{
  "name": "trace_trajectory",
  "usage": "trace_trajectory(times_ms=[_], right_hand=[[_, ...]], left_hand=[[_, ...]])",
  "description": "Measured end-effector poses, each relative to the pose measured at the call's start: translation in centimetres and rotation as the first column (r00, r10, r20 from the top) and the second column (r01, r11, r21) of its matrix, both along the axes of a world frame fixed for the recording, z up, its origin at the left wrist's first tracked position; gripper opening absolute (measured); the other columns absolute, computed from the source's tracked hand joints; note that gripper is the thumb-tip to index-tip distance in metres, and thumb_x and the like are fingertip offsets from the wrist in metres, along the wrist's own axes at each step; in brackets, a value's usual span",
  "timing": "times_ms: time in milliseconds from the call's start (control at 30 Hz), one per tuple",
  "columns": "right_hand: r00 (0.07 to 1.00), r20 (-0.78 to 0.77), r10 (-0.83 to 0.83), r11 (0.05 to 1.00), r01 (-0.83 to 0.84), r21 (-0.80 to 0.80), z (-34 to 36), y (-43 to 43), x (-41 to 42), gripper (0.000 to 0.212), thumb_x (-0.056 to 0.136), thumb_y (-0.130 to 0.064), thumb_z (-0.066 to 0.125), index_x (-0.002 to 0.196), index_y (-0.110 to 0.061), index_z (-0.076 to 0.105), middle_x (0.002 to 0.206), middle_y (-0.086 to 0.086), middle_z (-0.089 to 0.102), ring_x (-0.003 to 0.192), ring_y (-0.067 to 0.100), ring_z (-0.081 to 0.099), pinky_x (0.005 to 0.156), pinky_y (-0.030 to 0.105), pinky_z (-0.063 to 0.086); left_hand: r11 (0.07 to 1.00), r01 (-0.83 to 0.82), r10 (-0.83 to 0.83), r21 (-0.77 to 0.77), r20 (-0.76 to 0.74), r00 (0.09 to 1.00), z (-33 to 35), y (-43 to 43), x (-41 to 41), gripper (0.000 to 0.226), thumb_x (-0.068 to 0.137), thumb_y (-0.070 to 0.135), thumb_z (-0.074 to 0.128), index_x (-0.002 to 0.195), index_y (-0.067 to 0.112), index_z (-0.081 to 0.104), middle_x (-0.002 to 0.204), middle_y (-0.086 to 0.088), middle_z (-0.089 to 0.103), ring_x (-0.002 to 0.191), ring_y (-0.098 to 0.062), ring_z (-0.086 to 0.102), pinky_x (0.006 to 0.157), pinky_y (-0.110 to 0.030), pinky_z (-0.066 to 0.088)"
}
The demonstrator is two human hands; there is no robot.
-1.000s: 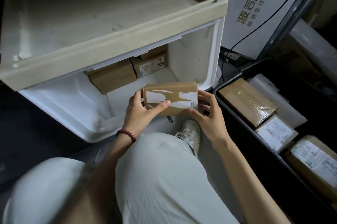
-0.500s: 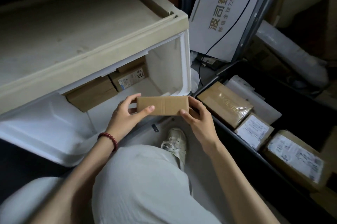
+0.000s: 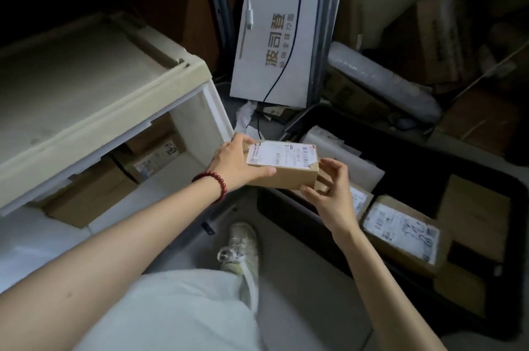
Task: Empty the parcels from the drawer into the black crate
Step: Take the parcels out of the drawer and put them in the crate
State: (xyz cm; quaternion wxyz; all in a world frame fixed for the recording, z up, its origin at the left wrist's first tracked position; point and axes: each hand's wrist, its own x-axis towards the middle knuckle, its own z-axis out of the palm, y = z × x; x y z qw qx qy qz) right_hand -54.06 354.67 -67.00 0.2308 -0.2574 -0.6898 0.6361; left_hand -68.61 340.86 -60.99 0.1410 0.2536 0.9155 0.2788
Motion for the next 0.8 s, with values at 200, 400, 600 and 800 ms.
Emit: trace_trajectory(times_ms=[200, 400, 600, 800], right_hand=[[0.991, 0.101, -0.086, 0.994, 0.078, 0.074, -0.9, 3.8, 3.2, 0.085, 0.078, -0.004, 0.076, 0.147, -0.027, 0.031, 0.141, -0.002, 0.044, 0.119, 0.007, 0.049, 0.097, 0.021, 0.045], [0.977, 0.138, -0.163, 0.987, 0.160, 0.036, -1.8, 7.7, 6.7, 0.080, 0.079, -0.031, 0.077, 0.146, -0.031, 0.033, 0.133, -0.008, 0.036, 0.123, 0.007, 0.043, 0.090, 0.016, 0.046], [0.949, 0.124, -0.290, 0.953, 0.298, -0.047, -2.5, 10.6, 11.7, 0.069, 0.077, -0.038, 0.077, 0.133, -0.038, 0.036, 0.130, -0.014, 0.049, 0.112, 0.005, 0.057, 0.076, 0.019, 0.052], [0.913, 0.122, -0.389, 0.912, 0.400, -0.084, -2.8, 12.1, 15.2, 0.070, 0.077, -0.033, 0.079, 0.132, -0.036, 0.036, 0.117, -0.028, 0.050, 0.106, -0.010, 0.051, 0.068, 0.010, 0.051]], left_hand=[[0.990, 0.131, -0.131, 0.053, 0.001, 0.991, -0.5, 6.0, 2.6, 0.089, 0.064, 0.042, 0.085, 0.136, 0.025, 0.036, 0.130, 0.004, 0.052, 0.111, -0.011, 0.046, 0.088, -0.021, 0.034], [0.973, 0.211, -0.213, 0.090, 0.005, 0.977, -2.0, 10.8, 5.3, 0.088, 0.065, 0.042, 0.083, 0.138, 0.031, 0.037, 0.138, -0.002, 0.044, 0.126, -0.020, 0.044, 0.104, -0.031, 0.035], [0.927, 0.375, -0.376, 0.029, 0.041, 0.926, -4.4, 14.6, 9.3, 0.098, 0.063, 0.049, 0.082, 0.143, 0.037, 0.027, 0.134, -0.001, 0.036, 0.124, -0.020, 0.044, 0.092, -0.023, 0.030], [0.883, 0.467, -0.468, 0.039, 0.021, 0.883, -4.7, 17.9, 11.6, 0.100, 0.067, 0.048, 0.081, 0.146, 0.035, 0.022, 0.138, -0.003, 0.036, 0.124, -0.021, 0.043, 0.094, -0.029, 0.037]])
